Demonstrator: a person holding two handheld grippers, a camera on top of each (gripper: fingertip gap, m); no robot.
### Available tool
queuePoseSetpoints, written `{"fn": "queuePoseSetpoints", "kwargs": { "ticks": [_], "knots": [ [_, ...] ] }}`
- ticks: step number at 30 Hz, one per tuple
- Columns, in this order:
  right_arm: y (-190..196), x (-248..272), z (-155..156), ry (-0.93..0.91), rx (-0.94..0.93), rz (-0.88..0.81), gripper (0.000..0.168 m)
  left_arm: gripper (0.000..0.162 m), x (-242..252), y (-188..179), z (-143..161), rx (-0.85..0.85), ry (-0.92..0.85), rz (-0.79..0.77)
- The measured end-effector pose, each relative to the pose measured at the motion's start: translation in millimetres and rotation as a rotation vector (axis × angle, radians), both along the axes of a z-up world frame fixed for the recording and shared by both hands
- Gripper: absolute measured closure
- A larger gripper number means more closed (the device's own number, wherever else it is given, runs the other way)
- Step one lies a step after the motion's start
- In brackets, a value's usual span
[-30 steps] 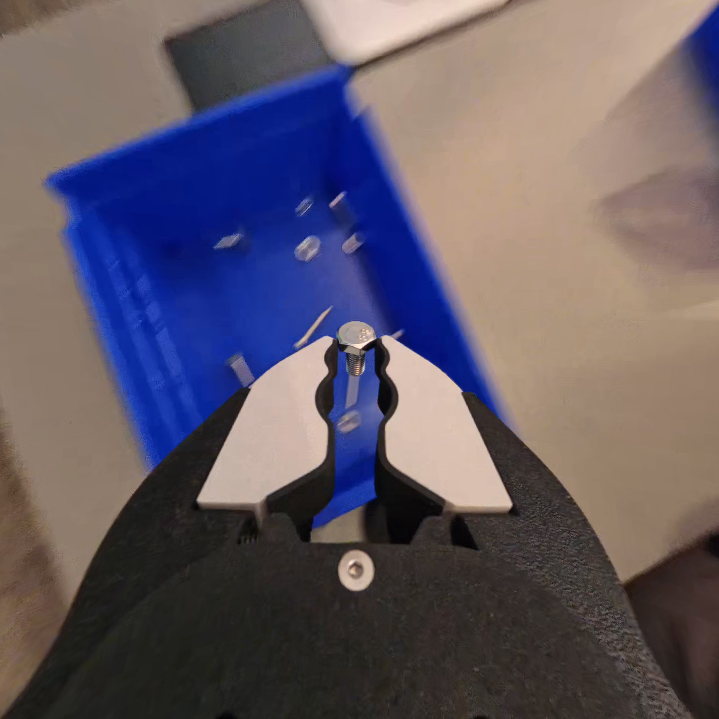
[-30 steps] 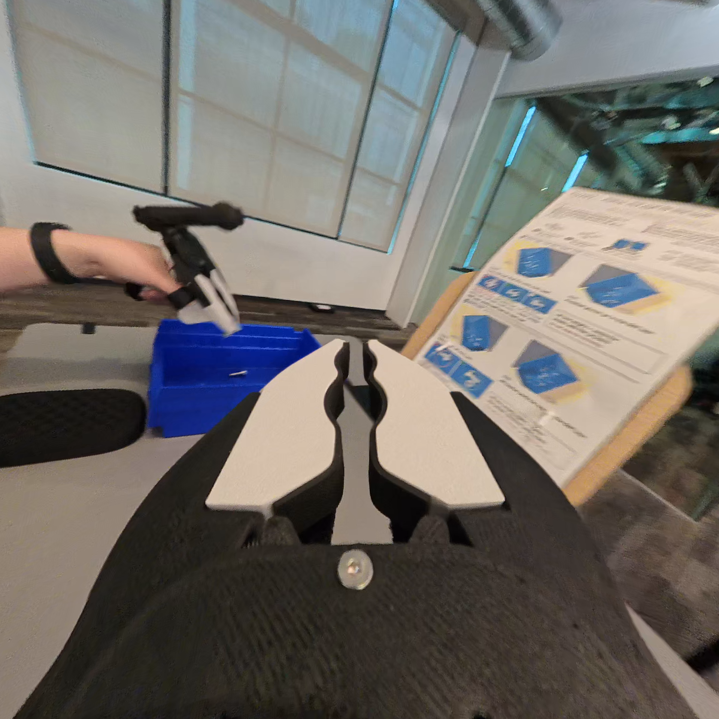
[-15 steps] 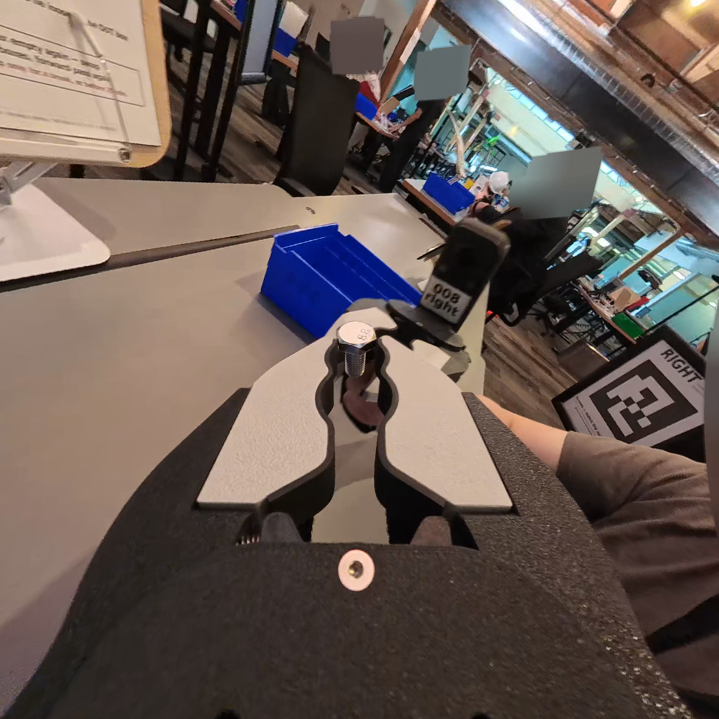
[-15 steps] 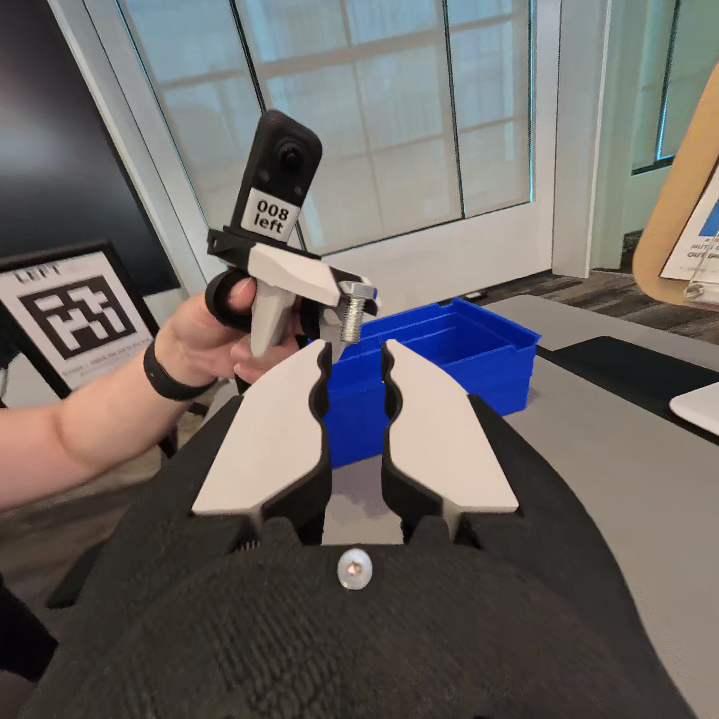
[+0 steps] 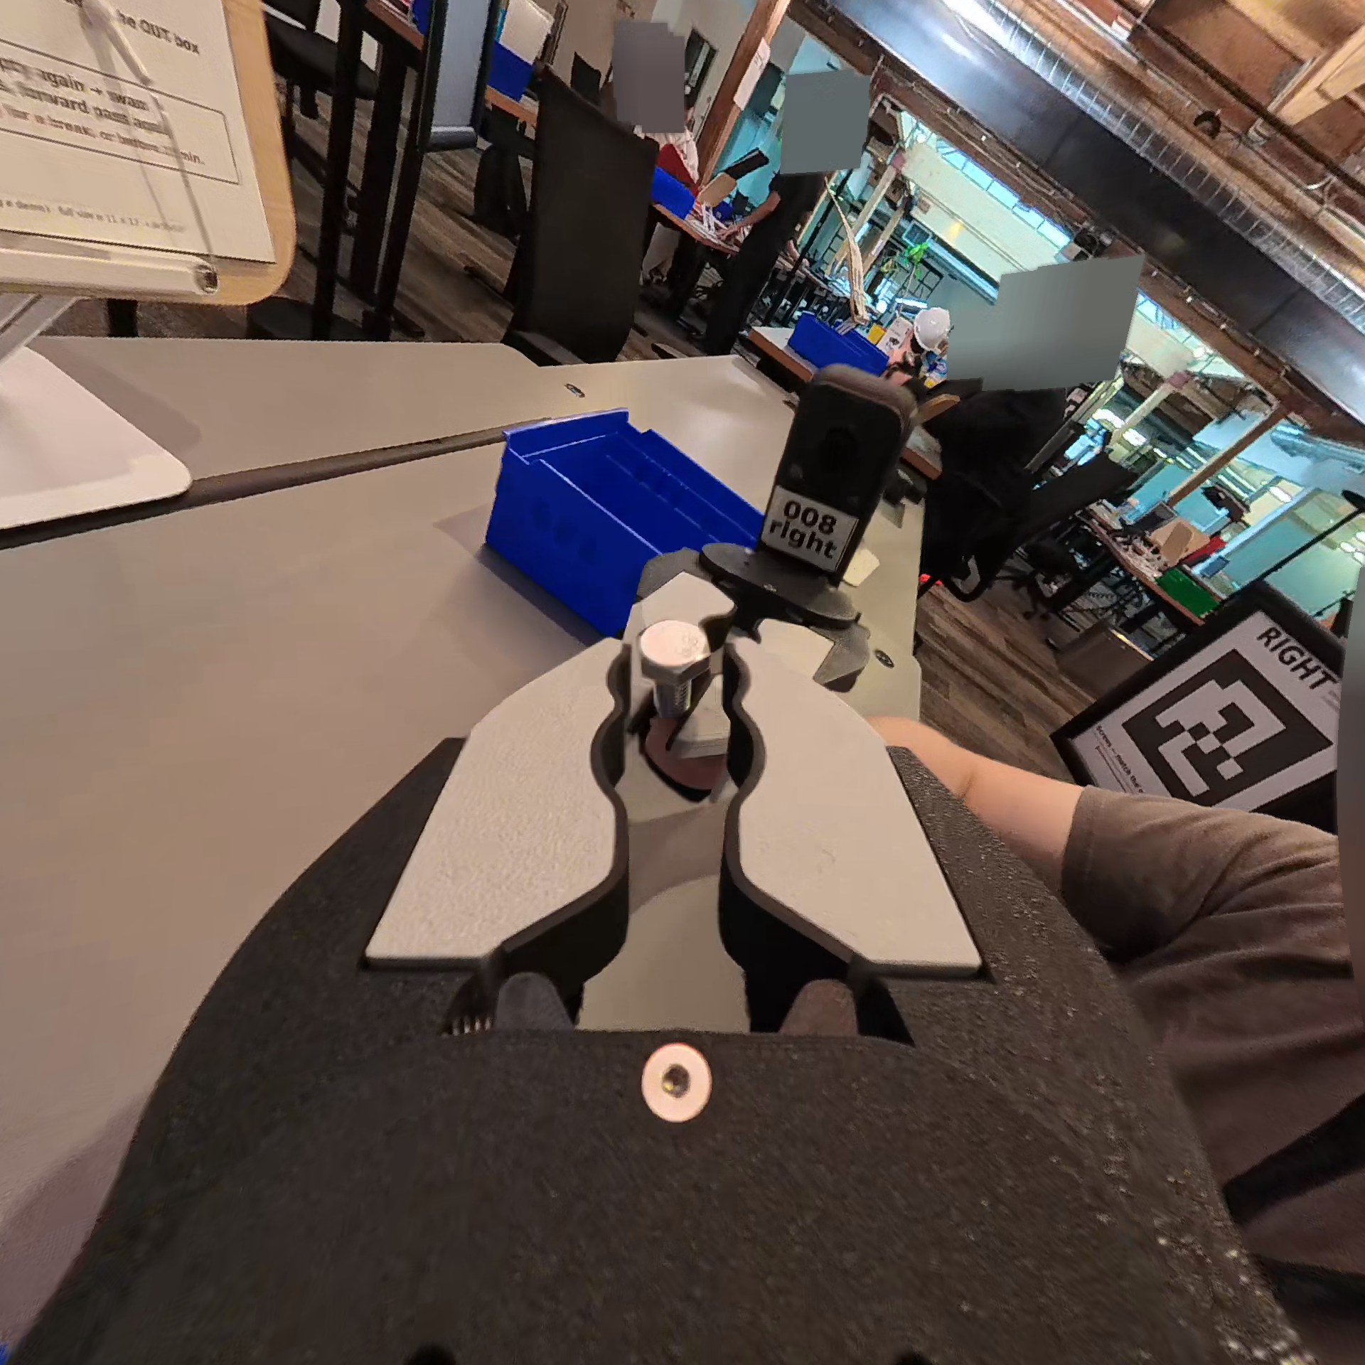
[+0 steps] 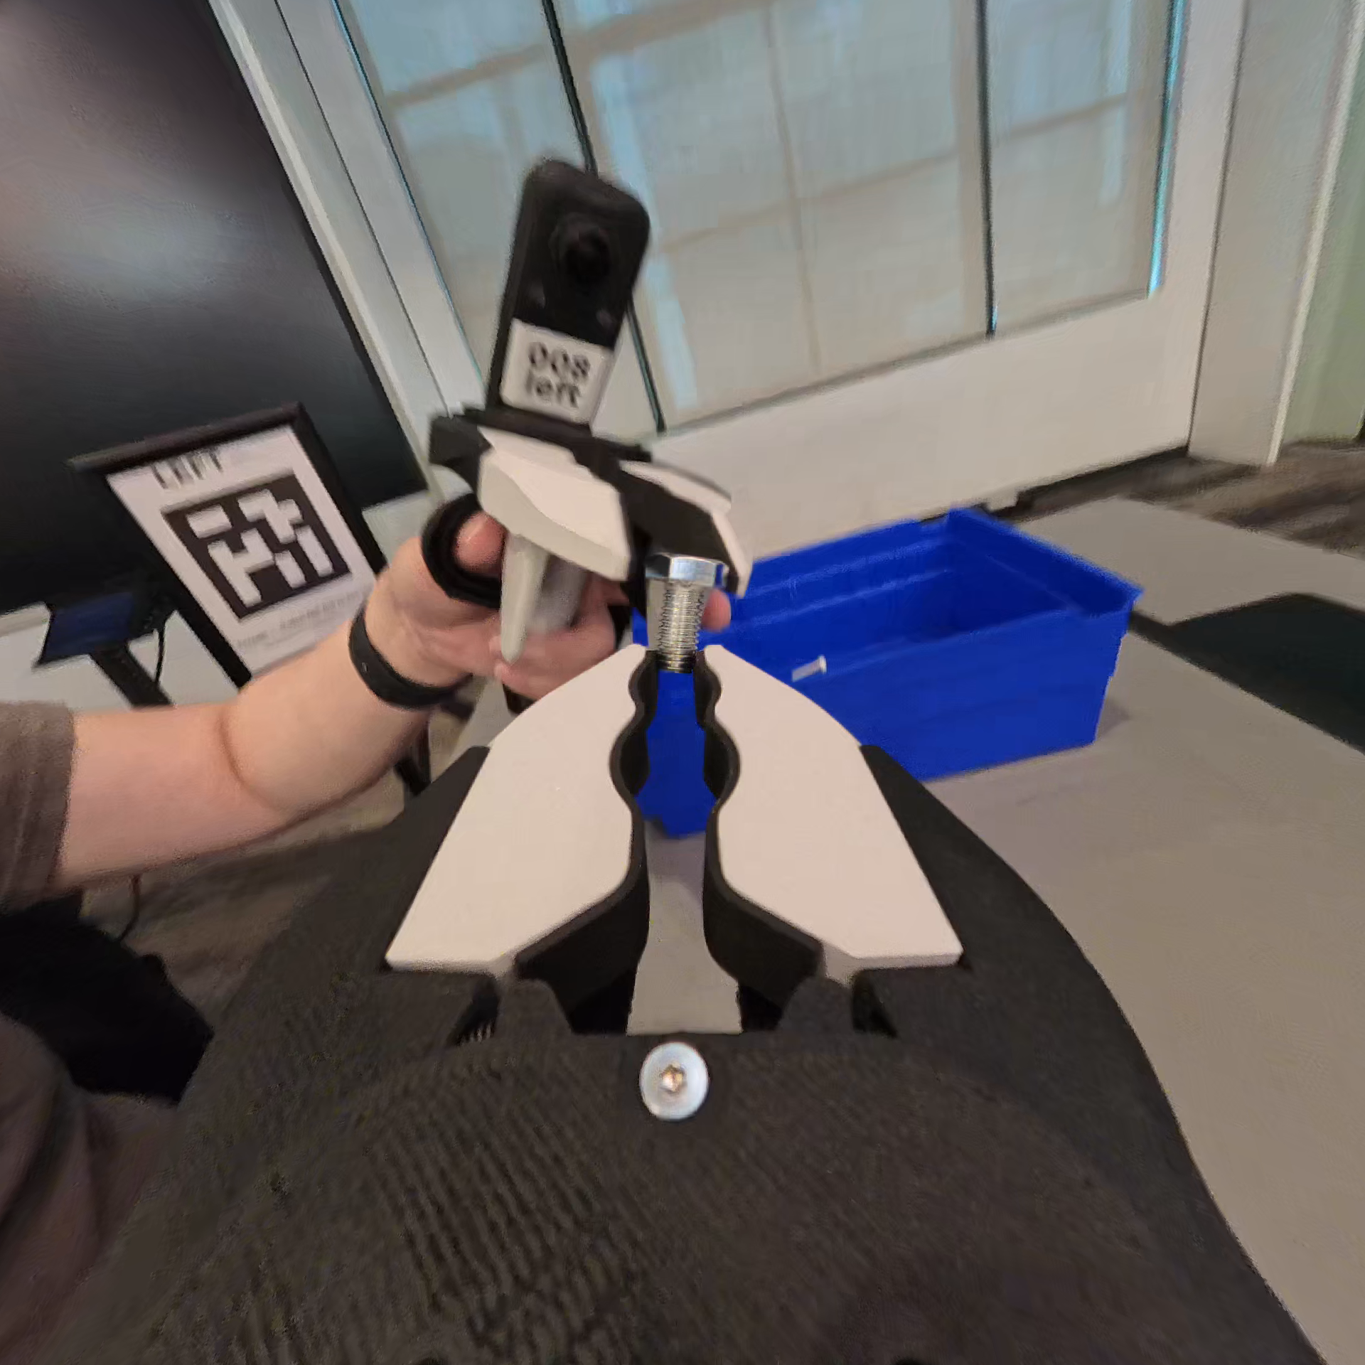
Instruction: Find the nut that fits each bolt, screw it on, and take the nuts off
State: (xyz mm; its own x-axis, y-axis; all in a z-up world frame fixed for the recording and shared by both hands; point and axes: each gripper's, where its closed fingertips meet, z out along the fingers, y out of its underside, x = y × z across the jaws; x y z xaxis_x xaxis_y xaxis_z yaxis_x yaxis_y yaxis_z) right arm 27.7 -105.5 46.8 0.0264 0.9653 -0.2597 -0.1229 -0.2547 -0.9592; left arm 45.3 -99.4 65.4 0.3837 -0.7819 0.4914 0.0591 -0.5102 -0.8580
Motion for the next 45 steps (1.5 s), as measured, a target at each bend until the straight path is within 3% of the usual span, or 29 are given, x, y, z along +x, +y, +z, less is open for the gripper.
{"fn": "queuePoseSetpoints", "kwargs": {
  "ticks": [2, 6, 9, 15, 18, 25, 35, 40, 45],
  "knots": [
    [1.9, -1.7, -19.6, -0.172, -0.014, 0.037, 0.158, 0.124, -13.7, 1.1, -2.9, 0.02, 0.043, 0.042],
    [16.8, 20.7, -84.6, -0.73, 0.04, 0.022, 0.158, 0.11, -67.9, -3.8, -18.8, 0.106, 0.319, 0.161],
    [35.7, 52.4, -119.4, -1.125, 0.116, -0.02, 0.158, 0.109, -121.8, -16.0, -29.3, 0.123, 0.546, 0.233],
    [69.1, 120.7, -158.8, -1.754, 0.338, 0.146, 0.157, 0.11, -203.7, -37.9, -37.6, 0.068, 0.626, 0.345],
    [78.7, 136.1, -166.2, -1.939, 0.455, 0.234, 0.157, 0.112, -231.0, -44.4, -47.5, 0.05, 0.65, 0.382],
    [74.4, 136.2, -182.8, -2.139, 0.548, 0.387, 0.156, 0.114, -257.5, -52.5, -62.5, 0.009, 0.626, 0.404],
    [69.9, 137.8, -189.0, -2.22, 0.553, 0.456, 0.156, 0.115, -261.2, -60.8, -65.1, 0.016, 0.63, 0.389],
    [71.7, 130.6, -186.4, -2.191, 0.566, 0.428, 0.135, 0.11, -262.3, -61.6, -69.0, -0.003, 0.635, 0.388],
    [69.5, 118.8, -162.2, -2.048, 0.618, 0.322, 0.13, 0.11, -267.2, -56.4, -74.4, 0.011, 0.734, 0.404]
  ]
}}
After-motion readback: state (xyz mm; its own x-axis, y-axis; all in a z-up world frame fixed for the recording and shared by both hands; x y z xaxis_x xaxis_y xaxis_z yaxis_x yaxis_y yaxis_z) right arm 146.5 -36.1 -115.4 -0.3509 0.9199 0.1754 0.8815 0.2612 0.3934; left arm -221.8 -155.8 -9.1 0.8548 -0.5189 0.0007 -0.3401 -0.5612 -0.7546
